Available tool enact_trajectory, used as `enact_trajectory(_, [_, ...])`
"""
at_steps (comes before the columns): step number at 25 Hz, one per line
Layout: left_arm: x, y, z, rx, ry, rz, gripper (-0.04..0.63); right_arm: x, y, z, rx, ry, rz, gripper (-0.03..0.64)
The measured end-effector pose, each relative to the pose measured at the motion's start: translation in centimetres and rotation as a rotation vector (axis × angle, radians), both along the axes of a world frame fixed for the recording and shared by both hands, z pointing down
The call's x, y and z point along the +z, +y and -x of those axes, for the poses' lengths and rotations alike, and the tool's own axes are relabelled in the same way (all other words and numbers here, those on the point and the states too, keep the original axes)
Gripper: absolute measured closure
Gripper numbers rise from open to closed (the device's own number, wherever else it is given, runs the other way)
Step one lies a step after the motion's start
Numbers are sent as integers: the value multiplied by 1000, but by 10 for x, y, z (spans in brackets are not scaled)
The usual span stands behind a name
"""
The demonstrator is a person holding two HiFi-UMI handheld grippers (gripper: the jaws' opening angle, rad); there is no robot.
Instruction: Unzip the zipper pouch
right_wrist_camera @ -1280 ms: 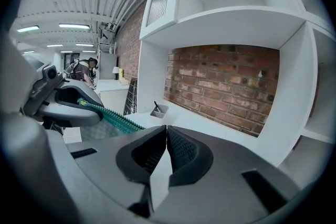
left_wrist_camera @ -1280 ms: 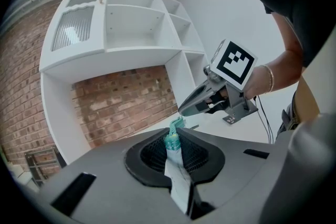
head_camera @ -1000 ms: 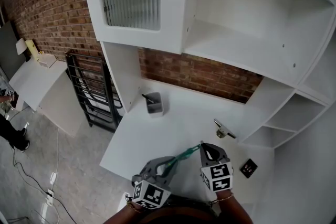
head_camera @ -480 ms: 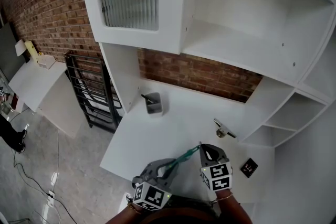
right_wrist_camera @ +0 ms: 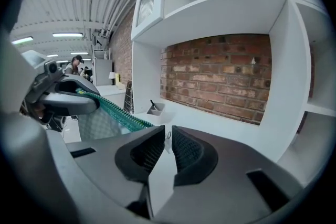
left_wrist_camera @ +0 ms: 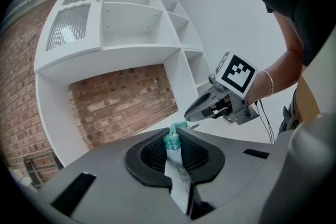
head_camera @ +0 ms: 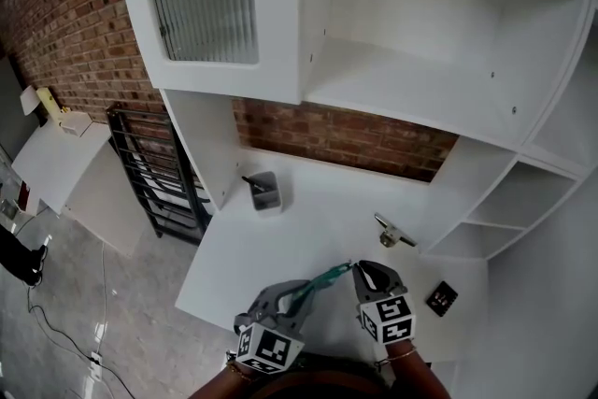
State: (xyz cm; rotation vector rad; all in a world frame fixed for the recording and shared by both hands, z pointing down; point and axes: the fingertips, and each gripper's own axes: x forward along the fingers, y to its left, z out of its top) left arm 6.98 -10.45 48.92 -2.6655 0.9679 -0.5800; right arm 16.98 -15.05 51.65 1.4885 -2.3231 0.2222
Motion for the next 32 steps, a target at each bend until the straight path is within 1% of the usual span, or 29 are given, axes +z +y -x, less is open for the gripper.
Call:
enact_trajectory(2, [0,-6,-1,-5,1,2,571,-3,-1,-5,5,-29,-1,582])
enact_trajectory(7, [-10,-29,-6,-6,34,22,571,-6,-2,-22,40,-34,-13,581])
enact_trajectory(9, [-18,-43,-9,-5,39,6,571,-6,-2,-32,61,-32,-13,581])
enact_trajectory(13, [-29,-80,-18,-11,39,-56,571,-2,1,-52,109,-33,6,583])
enact_trajectory(17, [-24,-123,-22,-33,39,-71,571,0,7,-66,150,-34,13,583])
enact_trajectory(23, [-21,-180,-30,-59,92,-45,571,7,18,-82,185,-36,42,584])
enact_trajectory(27, [-13,-210,-34,-69,99,-32,571,14,24,-81,185,-27,64,584])
enact_trajectory(30, [-5,-230,-39,-78,146,7,571,16,25,-82,189,-31,72,584])
enact_trajectory(32, [2,-240,-41,-84,153,11,571,17,26,-83,190,-33,77,586])
